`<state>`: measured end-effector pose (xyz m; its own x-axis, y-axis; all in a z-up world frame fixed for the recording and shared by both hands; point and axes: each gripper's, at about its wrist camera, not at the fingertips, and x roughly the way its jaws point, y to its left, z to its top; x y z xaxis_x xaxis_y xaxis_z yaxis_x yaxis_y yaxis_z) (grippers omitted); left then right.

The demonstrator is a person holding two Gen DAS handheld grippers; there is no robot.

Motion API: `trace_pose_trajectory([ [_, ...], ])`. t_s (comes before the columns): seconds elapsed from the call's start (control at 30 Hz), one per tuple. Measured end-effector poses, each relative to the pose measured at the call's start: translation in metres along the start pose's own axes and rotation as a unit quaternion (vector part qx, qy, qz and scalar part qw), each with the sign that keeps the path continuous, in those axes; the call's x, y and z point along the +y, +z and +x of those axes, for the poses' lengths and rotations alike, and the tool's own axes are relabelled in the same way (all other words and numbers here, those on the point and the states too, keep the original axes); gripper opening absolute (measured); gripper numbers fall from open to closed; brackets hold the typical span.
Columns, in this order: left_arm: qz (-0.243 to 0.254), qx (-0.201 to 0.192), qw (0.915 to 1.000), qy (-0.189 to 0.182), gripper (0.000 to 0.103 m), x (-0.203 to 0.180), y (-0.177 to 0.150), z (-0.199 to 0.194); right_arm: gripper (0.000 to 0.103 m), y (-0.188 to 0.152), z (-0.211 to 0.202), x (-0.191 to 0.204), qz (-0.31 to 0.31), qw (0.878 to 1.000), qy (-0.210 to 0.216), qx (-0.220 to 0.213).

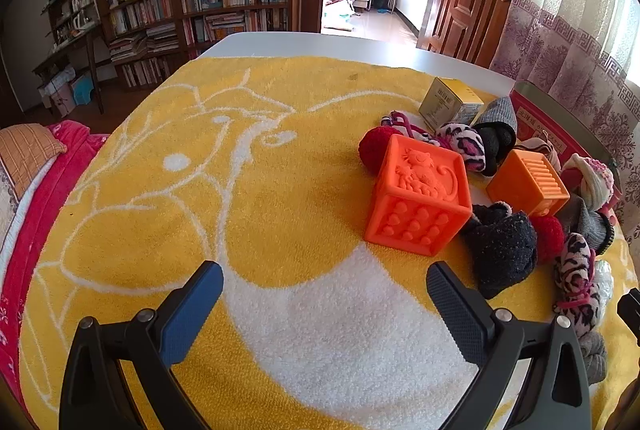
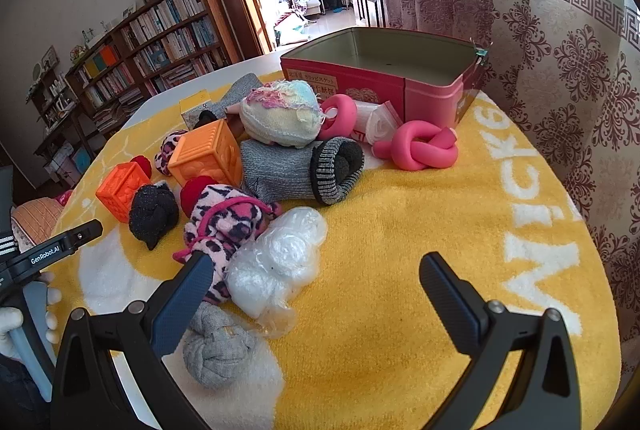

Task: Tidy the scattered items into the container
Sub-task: 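Reach the left tool to the orange cat-print block while the right tool reaches the plastic bag bundle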

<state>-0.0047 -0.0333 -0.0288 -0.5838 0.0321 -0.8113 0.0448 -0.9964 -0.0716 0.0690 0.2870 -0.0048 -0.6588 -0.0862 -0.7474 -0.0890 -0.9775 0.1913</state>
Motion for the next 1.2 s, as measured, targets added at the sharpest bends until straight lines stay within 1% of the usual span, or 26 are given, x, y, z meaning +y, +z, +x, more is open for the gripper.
trace_pose_trajectory([
  [0.2, 0.010, 0.004, 0.9999, -0.004, 0.103, -0.006, 0.000, 0.003, 0.103, -0.001, 0.008, 0.007, -0.015, 1.000, -0.009, 0.012],
  [0.3, 0.015, 0.001, 0.9999, -0.004, 0.103, -0.010, 0.003, 0.001, 0.102, -0.001, 0.013, 0.006, -0.017, 0.999, -0.026, 0.019],
  [0.37, 0.021, -0.001, 0.9998, 0.000, 0.103, -0.013, 0.005, 0.002, 0.099, 0.000, 0.018, 0.004, -0.016, 0.999, -0.039, 0.026],
  [0.43, 0.028, -0.003, 0.9996, 0.000, 0.103, -0.017, 0.007, 0.004, 0.093, 0.002, 0.021, 0.003, -0.018, 0.998, -0.050, 0.032],
  [0.57, 0.043, -0.004, 0.9991, -0.005, 0.103, -0.028, 0.013, 0.007, 0.089, 0.006, 0.027, 0.009, -0.030, 0.997, -0.054, 0.038],
  [0.7, 0.056, -0.008, 0.9982, -0.018, 0.103, -0.038, 0.024, 0.012, 0.081, 0.009, 0.032, 0.014, -0.042, 0.997, -0.050, 0.044],
  [0.77, 0.059, -0.006, 0.9982, -0.011, 0.103, -0.042, 0.029, 0.020, 0.077, 0.010, 0.037, 0.015, -0.041, 0.997, -0.048, 0.049],
  [0.83, 0.060, -0.001, 0.9981, -0.009, 0.103, -0.043, 0.033, 0.028, 0.071, 0.011, 0.042, 0.014, -0.037, 0.997, -0.040, 0.054],
  [1.07, 0.054, 0.016, 0.9984, -0.004, 0.103, -0.041, 0.035, 0.055, 0.070, 0.009, 0.048, 0.014, -0.036, 0.997, -0.036, 0.053],
  [1.2, 0.037, 0.019, 0.9990, -0.016, 0.103, -0.036, 0.033, 0.061, 0.069, 0.007, 0.049, 0.016, -0.043, 0.997, -0.043, 0.048],
])
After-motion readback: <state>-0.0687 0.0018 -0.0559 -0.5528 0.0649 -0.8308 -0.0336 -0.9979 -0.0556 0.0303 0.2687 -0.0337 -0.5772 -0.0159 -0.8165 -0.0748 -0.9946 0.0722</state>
